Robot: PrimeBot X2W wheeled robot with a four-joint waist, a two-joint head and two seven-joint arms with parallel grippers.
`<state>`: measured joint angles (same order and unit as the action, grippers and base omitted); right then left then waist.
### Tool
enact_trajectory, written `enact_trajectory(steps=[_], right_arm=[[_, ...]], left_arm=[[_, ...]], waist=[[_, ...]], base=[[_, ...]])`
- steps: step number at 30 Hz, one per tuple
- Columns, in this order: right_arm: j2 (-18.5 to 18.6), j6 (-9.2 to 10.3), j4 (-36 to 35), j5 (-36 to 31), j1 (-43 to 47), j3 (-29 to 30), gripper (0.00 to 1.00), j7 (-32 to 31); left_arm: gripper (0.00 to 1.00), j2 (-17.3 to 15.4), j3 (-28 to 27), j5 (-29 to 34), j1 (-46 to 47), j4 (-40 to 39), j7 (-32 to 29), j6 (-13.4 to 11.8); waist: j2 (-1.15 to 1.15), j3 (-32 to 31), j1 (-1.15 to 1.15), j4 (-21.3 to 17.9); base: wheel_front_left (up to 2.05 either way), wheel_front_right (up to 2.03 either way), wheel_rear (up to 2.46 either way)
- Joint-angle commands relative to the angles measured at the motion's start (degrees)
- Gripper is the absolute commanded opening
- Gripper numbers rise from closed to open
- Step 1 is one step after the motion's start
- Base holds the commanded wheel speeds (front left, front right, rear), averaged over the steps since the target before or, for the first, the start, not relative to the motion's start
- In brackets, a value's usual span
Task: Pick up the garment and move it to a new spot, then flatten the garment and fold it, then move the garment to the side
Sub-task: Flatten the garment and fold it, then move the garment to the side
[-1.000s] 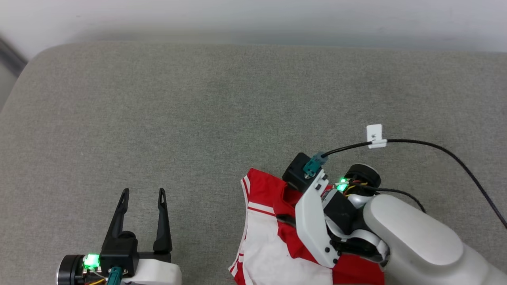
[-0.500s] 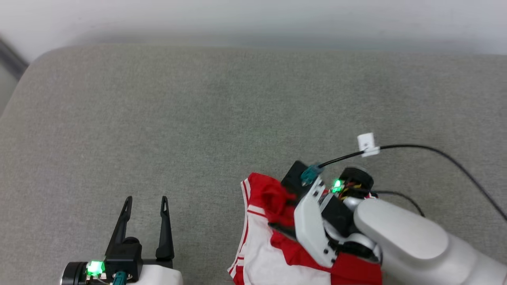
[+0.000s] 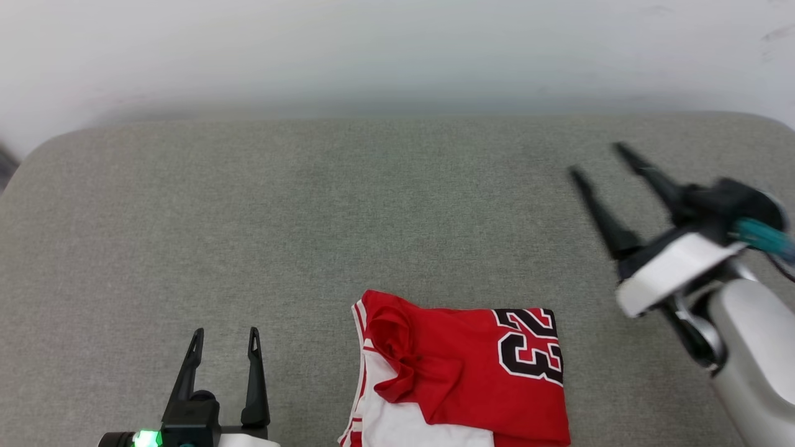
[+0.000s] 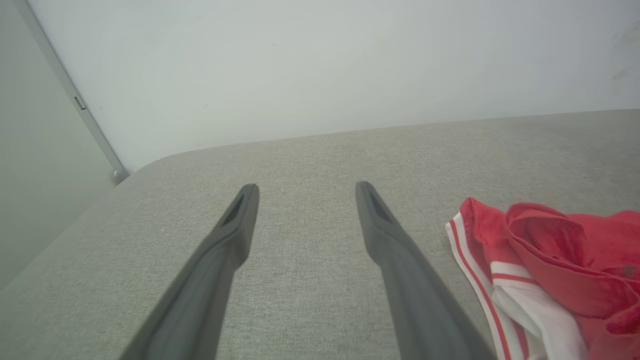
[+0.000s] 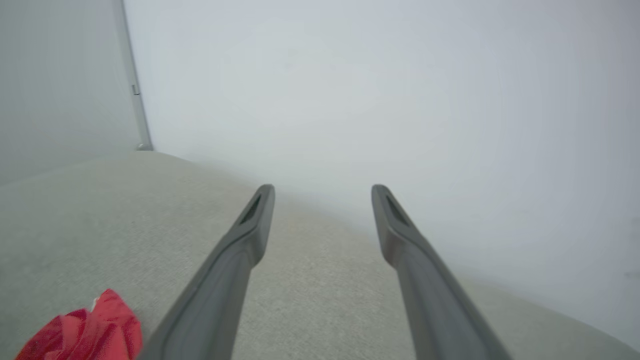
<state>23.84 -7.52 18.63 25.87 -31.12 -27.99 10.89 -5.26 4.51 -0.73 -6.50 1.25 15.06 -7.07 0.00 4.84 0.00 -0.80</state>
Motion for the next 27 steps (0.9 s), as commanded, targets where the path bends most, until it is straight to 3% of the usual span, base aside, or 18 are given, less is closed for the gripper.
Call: enact_trajectory(steps=[1, 3, 4, 10, 18, 27], right_arm=[[-1.80, 0.06, 0.16, -1.72, 3.30, 5.06, 1.00, 1.67], [-3.60, 0.06, -0.91, -4.86, 7.11, 12.14, 1.00, 3.26], [-3.60, 0.06, -0.91, -4.86, 7.11, 12.14, 1.00, 3.26], [-9.33, 0.05, -8.39, -13.75, 17.96, 25.17, 1.00, 4.22], [-16.68, 0.06, -19.22, -19.08, 31.85, 31.23, 1.00, 4.25], [-19.81, 0.06, -21.48, -20.03, 41.03, 30.82, 1.00, 4.27]], left_arm=[[1.00, -0.07, -0.09, -0.11, -0.27, -0.23, 0.14, 0.11], [1.00, -0.11, -0.33, -0.32, -0.58, -0.30, 0.14, 0.14], [1.00, -0.11, -0.33, -0.32, -0.58, -0.30, 0.14, 0.14], [1.00, -0.04, -0.76, -0.64, -1.37, -1.48, 0.14, 0.40], [1.00, 0.53, -0.43, -0.84, -2.84, -1.79, 0.14, 0.79], [1.00, 0.71, -0.49, -0.58, -5.47, -2.51, 0.14, 1.21]], waist=[[0.00, -0.47, 0.00, -0.37], [0.00, -0.76, 0.00, -0.68], [0.00, -0.76, 0.00, -0.68], [0.00, -1.19, 0.00, -1.22], [0.00, -2.64, 0.00, -0.63], [0.00, -4.29, 0.00, -0.40]], base=[[0.00, 0.00, 0.00], [0.00, 0.00, 0.00], [0.00, 0.00, 0.00], [0.00, 0.00, 0.00], [0.00, 0.00, 0.00], [0.00, 0.00, 0.00]])
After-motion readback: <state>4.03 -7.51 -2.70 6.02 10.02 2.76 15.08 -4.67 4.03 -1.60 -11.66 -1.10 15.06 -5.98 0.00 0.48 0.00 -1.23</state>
